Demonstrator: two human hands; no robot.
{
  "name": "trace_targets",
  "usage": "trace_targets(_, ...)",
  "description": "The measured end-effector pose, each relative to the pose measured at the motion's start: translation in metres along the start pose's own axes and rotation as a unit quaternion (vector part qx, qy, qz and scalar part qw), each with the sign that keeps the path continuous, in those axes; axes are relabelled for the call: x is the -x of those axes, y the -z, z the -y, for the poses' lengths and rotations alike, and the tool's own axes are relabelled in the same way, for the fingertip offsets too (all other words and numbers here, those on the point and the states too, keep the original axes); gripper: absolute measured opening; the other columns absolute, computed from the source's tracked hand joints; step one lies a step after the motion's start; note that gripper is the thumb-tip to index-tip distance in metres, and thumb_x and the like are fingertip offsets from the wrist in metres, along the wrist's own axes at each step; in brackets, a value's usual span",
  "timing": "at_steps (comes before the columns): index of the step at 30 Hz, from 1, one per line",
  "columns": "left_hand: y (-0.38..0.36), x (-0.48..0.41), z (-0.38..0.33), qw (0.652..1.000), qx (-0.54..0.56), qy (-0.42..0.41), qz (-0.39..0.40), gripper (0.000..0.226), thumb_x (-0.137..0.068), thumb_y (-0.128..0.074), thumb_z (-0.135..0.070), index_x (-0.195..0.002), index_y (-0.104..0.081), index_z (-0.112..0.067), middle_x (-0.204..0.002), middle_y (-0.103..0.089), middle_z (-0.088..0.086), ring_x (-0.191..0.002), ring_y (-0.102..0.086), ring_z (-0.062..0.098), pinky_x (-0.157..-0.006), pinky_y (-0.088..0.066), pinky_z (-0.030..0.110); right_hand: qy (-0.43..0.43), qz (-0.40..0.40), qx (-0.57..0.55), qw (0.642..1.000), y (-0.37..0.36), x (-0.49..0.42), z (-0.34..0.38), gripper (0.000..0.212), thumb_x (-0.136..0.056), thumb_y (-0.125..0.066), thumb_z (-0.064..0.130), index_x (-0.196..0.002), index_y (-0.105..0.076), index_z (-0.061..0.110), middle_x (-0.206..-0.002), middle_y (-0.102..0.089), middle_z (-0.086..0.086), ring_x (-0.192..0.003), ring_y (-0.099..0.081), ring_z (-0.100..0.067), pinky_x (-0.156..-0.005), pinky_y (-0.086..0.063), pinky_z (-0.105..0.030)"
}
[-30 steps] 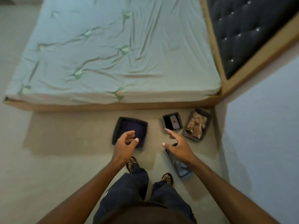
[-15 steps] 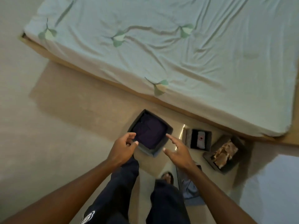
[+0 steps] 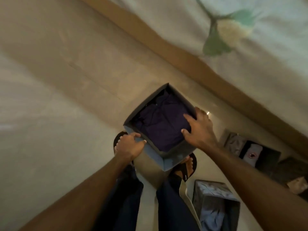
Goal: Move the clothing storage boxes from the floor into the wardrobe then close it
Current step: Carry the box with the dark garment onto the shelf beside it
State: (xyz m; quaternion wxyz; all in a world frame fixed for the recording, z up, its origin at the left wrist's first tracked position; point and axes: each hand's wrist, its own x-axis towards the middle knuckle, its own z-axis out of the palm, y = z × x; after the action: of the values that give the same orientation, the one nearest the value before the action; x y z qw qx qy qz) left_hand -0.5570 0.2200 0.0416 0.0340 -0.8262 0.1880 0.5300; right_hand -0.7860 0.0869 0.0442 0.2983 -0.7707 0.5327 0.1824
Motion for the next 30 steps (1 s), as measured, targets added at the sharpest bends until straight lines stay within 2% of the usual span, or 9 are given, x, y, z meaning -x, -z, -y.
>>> trace_targets(4,-0.042,-0.035,0.005,0.999,-0.001,0.047,0.011,0.041,-0.077,-0.065,-0.057,-0.115,-0.063,-0.041,-0.14,-0.048,0.008,-0.115,-0.054,0.022,-0.098,-0.046,0.031,0.015,0.013,0.067,0.998,-0.055,-0.049,-0.026,0.066,-0.083,-0.061,0.038,-0.143,-0.038,0.025,-0.158,-0.004,-0.019,-0.144,-0.007,-0.038,-0.113,-0.02,-0.049)
trace_targets(7,-0.065,-0.059,0.01,0.995,0.045,0.048,0.08,0.039,-0.085,-0.07,-0.033,-0.119,-0.062,-0.016,-0.12,-0.063,0.008,-0.097,-0.06,0.02,-0.084,-0.05,0.029,0.005,0.032,0.051,0.998,-0.075,-0.076,-0.035,0.06,-0.084,-0.06,0.03,-0.14,-0.04,0.021,-0.151,-0.019,-0.02,-0.132,-0.031,-0.041,-0.107,-0.035,-0.048)
trace_targets(10,-0.071,-0.069,0.018,0.998,0.033,0.052,0.008,0.028,-0.083,-0.063,-0.019,-0.111,-0.067,-0.014,-0.086,-0.058,-0.002,-0.094,-0.059,0.021,-0.081,-0.046,0.026,-0.004,0.003,0.057,0.998,-0.075,-0.095,-0.034,0.039,-0.083,-0.056,0.014,-0.122,-0.056,0.011,-0.122,-0.048,-0.018,-0.106,-0.053,-0.042,-0.085,-0.05,-0.045)
trace_targets(14,-0.049,-0.056,0.023,0.996,-0.033,0.02,-0.082,0.056,-0.058,-0.052,-0.04,-0.112,-0.051,-0.053,-0.122,-0.063,0.001,-0.116,-0.057,0.029,-0.101,-0.046,0.042,-0.004,0.009,0.035,0.999,-0.058,-0.086,-0.037,0.024,-0.083,-0.057,0.012,-0.106,-0.064,0.01,-0.106,-0.058,-0.018,-0.097,-0.059,-0.042,-0.079,-0.051,-0.04)
trace_targets(19,0.003,0.002,0.0,0.995,-0.005,-0.062,-0.078,0.054,-0.077,-0.062,-0.014,-0.131,-0.059,-0.017,-0.126,-0.066,0.007,-0.115,-0.062,0.029,-0.097,-0.047,0.034,-0.008,-0.006,-0.023,1.0,-0.006,-0.018,-0.028,0.029,-0.075,-0.053,0.001,-0.101,-0.063,0.005,-0.102,-0.058,-0.021,-0.093,-0.06,-0.041,-0.076,-0.048,-0.038)
trace_targets(23,0.062,0.089,-0.03,0.985,-0.048,-0.128,-0.102,0.065,-0.08,-0.06,-0.012,-0.143,-0.046,-0.02,-0.138,-0.057,0.009,-0.122,-0.057,0.029,-0.098,-0.045,0.031,-0.034,-0.043,-0.083,0.995,0.062,0.072,-0.012,0.033,-0.079,-0.053,0.0,-0.108,-0.064,0.011,-0.103,-0.059,-0.018,-0.092,-0.06,-0.038,-0.072,-0.044,-0.032)
trace_targets(25,0.086,0.141,-0.044,0.979,-0.072,-0.159,-0.103,0.071,-0.08,-0.061,-0.015,-0.147,-0.04,-0.023,-0.134,-0.061,0.01,-0.111,-0.063,0.028,-0.091,-0.048,0.029,-0.055,-0.059,-0.099,0.992,0.094,0.122,-0.004,0.032,-0.081,-0.054,0.005,-0.111,-0.061,0.015,-0.102,-0.06,-0.017,-0.091,-0.061,-0.037,-0.072,-0.046,-0.032)
trace_targets(28,0.119,0.222,-0.064,0.972,-0.101,-0.193,-0.086,0.084,-0.076,-0.065,-0.017,-0.151,-0.029,-0.03,-0.103,-0.069,0.007,-0.065,-0.063,0.016,-0.064,-0.048,0.025,-0.09,-0.085,-0.116,0.986,0.144,0.201,0.005,0.034,-0.079,-0.054,0.009,-0.111,-0.057,0.02,-0.1,-0.061,-0.015,-0.09,-0.061,-0.037,-0.072,-0.05,-0.037)
trace_targets(30,0.139,0.274,-0.076,0.966,-0.114,-0.224,-0.066,0.089,-0.074,-0.066,-0.013,-0.152,-0.026,-0.032,-0.106,-0.07,0.009,-0.062,-0.063,0.016,-0.061,-0.052,0.027,-0.109,-0.112,-0.145,0.977,0.179,0.259,0.011,0.04,-0.079,-0.051,0.008,-0.116,-0.057,0.022,-0.105,-0.062,-0.013,-0.095,-0.061,-0.036,-0.075,-0.053,-0.039)
